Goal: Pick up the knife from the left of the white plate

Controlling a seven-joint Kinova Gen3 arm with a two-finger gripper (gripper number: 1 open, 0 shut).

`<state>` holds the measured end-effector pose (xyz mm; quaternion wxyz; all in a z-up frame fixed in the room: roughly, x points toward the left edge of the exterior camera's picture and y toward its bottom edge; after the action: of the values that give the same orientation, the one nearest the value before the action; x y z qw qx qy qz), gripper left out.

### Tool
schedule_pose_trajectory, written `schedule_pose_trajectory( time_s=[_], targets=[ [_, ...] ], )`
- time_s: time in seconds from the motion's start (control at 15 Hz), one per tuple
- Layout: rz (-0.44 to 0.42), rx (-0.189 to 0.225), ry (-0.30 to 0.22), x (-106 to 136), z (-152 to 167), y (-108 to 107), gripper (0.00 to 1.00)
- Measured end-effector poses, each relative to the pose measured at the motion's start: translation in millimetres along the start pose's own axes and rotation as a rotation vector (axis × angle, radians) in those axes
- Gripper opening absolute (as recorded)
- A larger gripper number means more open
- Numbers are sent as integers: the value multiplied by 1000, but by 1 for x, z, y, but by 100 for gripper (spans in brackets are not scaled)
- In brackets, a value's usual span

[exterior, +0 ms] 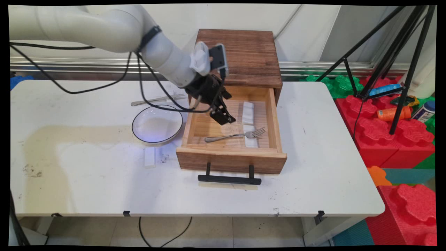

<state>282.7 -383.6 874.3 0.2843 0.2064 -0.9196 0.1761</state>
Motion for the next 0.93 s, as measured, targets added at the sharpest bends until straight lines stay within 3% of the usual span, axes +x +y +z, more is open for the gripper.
schedule_pose_trajectory(
  time_s=[0.47,0.73,0.93],
  targets=[
    [-61,111,30,-27,-88,10,100],
    [-101,171,-2,-62,-138,16,100],
    [-113,190,-28,-81,-160,17,100]
  ],
)
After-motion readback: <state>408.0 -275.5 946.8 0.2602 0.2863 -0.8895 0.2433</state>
